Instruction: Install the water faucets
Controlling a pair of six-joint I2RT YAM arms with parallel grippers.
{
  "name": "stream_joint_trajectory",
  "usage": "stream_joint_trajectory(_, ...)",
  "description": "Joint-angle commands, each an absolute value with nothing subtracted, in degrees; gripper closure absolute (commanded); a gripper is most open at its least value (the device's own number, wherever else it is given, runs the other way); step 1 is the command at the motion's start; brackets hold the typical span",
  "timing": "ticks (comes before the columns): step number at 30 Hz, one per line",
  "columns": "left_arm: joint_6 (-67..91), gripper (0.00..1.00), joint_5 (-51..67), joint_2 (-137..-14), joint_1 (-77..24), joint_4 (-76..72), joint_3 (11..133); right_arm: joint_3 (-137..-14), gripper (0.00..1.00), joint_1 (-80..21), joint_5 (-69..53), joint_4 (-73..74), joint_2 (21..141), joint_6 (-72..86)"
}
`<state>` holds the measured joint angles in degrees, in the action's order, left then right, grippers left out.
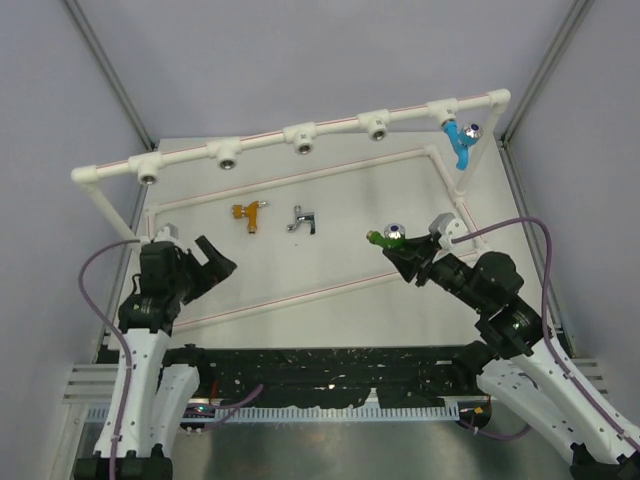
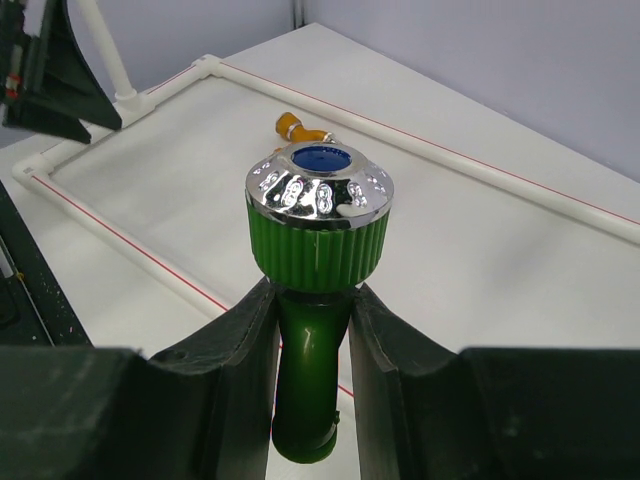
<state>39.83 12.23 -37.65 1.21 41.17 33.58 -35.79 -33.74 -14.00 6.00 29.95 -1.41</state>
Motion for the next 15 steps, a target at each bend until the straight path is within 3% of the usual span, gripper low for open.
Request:
stream_joint_trajectory(1,26.57,0.00,3.17,-34.02,1.05,46.13,49.18,-38.23,0.95,-33.84,-13.19,5.71,27.34,-2.55)
stream_joint_trajectory(15,-7.44,0.00,6.50,-40.60,1.05,51.77,87.09,-46.22,0.95,-33.84,-11.34,14.94,27.42,-6.94)
